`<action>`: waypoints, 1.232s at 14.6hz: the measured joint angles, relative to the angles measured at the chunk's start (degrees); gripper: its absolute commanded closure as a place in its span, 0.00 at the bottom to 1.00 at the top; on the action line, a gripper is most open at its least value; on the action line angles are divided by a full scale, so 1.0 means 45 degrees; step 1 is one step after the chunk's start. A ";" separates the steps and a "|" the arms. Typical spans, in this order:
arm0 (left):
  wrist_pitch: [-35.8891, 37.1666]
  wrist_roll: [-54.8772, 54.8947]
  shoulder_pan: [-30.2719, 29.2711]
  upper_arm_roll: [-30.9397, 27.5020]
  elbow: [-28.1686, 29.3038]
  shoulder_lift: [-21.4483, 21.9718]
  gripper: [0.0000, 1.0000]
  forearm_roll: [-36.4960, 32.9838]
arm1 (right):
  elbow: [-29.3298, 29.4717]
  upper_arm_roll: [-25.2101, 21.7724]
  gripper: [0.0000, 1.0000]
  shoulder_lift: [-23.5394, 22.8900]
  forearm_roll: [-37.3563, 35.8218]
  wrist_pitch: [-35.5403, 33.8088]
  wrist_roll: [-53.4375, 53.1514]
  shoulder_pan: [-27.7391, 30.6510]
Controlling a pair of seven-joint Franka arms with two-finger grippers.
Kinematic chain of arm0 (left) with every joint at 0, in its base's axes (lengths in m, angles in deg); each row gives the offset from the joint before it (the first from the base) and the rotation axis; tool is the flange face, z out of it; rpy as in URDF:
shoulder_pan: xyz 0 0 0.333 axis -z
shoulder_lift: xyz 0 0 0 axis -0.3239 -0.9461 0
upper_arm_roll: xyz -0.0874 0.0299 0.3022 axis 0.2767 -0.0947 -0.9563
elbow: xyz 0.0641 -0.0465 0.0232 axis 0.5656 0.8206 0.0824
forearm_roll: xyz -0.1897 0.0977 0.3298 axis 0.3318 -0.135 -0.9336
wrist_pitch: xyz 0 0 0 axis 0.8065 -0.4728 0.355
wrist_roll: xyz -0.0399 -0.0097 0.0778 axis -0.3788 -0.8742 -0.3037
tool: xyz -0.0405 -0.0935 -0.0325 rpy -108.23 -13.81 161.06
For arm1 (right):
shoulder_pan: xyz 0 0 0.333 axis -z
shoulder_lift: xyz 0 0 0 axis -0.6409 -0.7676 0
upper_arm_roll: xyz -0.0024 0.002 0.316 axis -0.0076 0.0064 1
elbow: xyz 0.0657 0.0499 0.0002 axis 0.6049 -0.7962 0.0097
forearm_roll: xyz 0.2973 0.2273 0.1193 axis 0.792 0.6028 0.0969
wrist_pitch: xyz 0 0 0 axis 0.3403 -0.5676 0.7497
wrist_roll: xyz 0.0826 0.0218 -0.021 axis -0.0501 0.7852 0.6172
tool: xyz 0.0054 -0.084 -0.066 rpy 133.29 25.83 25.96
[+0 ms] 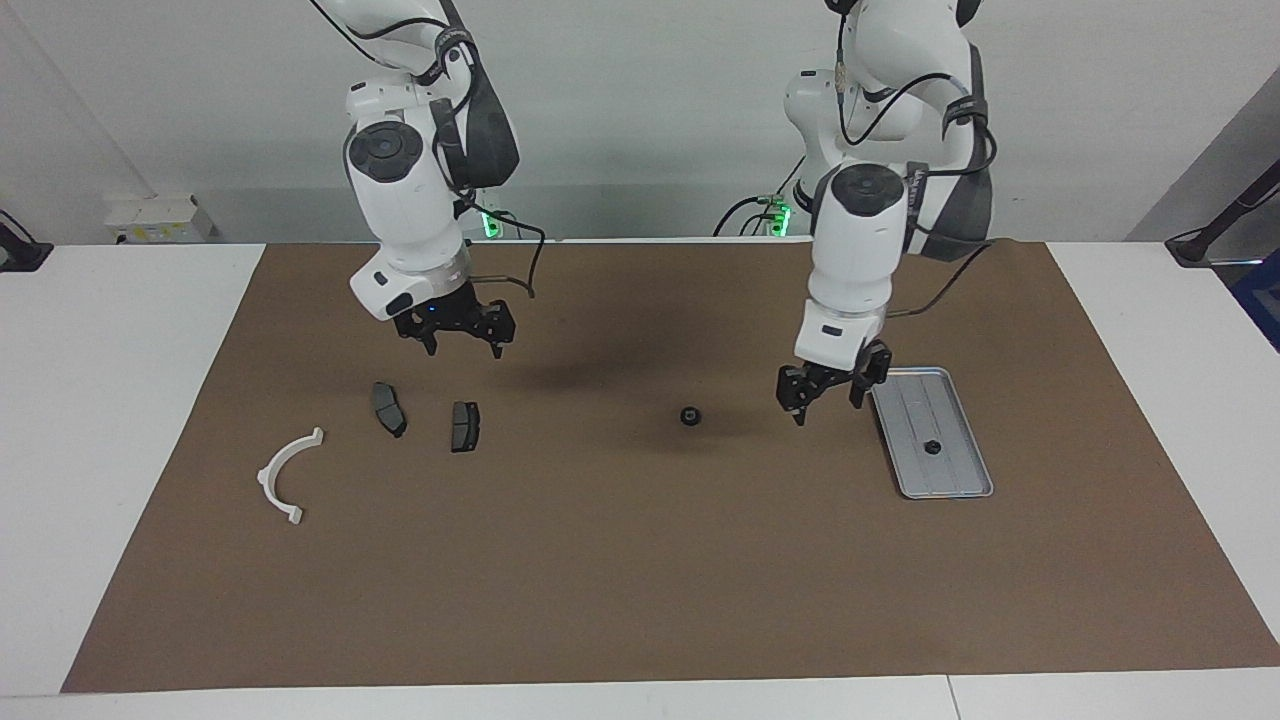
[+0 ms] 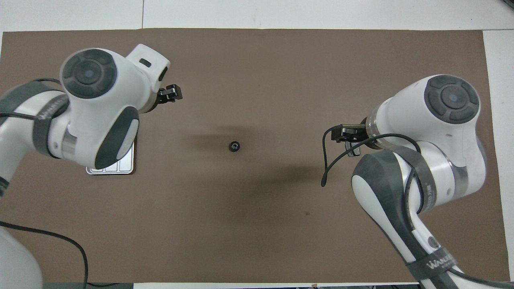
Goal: Place bearing gear from tray to pile
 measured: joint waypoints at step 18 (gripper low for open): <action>-0.0759 0.8876 -0.4764 0.0079 0.1572 0.0387 0.10 0.2136 | 0.2021 0.0005 0.00 -0.3367 0.0004 0.2764 -0.8460 -0.4216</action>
